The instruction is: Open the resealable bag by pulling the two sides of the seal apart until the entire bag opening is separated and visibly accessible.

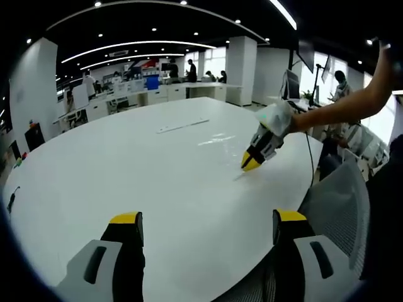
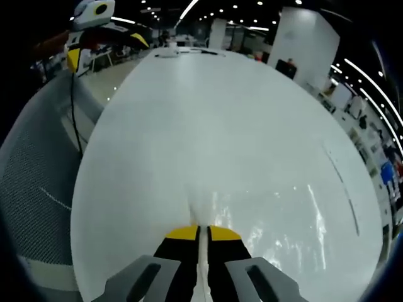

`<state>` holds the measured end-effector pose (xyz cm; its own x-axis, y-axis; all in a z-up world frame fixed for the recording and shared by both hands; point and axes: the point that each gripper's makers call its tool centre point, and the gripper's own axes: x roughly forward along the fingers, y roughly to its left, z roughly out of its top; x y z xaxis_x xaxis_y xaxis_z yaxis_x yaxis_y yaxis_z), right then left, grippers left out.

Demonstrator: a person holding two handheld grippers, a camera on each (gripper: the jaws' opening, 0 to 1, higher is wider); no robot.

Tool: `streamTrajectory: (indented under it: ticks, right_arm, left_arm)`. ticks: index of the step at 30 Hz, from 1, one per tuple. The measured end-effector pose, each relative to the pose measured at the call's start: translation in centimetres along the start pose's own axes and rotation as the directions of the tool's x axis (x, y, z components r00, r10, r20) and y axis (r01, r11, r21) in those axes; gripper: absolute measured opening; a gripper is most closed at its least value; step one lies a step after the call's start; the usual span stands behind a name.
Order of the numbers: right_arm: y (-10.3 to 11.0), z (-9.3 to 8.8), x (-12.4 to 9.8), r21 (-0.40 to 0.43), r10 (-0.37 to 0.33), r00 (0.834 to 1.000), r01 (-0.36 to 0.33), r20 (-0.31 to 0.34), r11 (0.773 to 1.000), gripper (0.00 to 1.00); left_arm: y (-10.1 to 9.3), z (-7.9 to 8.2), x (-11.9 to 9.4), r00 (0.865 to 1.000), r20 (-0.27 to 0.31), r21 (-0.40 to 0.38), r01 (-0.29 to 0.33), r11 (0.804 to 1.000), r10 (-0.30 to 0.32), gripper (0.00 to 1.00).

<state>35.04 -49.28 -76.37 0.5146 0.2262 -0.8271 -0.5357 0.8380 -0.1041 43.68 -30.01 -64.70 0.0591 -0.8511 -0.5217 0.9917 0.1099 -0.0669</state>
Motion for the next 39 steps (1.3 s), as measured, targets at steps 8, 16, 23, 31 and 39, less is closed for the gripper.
streamTrajectory:
  ticks: [8,16,23,31,39]
  right_arm:
    - [1.4,1.0,-0.8,-0.021,0.021,1.0,-0.021,0.01,1.0,0.0]
    - [2.7,1.9,-1.3,-0.022,0.035,0.999,-0.034,0.024,0.999,0.0]
    - [4.7,2.9,-1.4,-0.036,0.069,0.997,-0.067,0.04,0.997,0.0]
    - [5.7,3.9,-1.8,-0.043,0.079,0.995,-0.076,0.059,0.996,0.0]
    - [7.1,4.5,-1.9,-0.053,0.1,0.993,-0.097,0.068,0.994,0.0]
  left_arm:
    - [-1.2,0.2,0.5,0.999,-0.007,0.032,0.034,0.999,-0.034,0.82]
    - [-2.2,0.5,0.9,0.998,-0.008,0.057,0.061,0.997,-0.061,0.82]
    - [-3.1,0.4,1.3,0.996,-0.016,0.076,0.089,0.993,-0.088,0.8]
    - [-3.9,0.1,1.8,0.993,-0.037,0.115,0.115,0.987,-0.111,0.8]
    - [-5.7,-1.2,2.7,0.981,-0.086,0.155,0.186,0.97,-0.174,0.77]
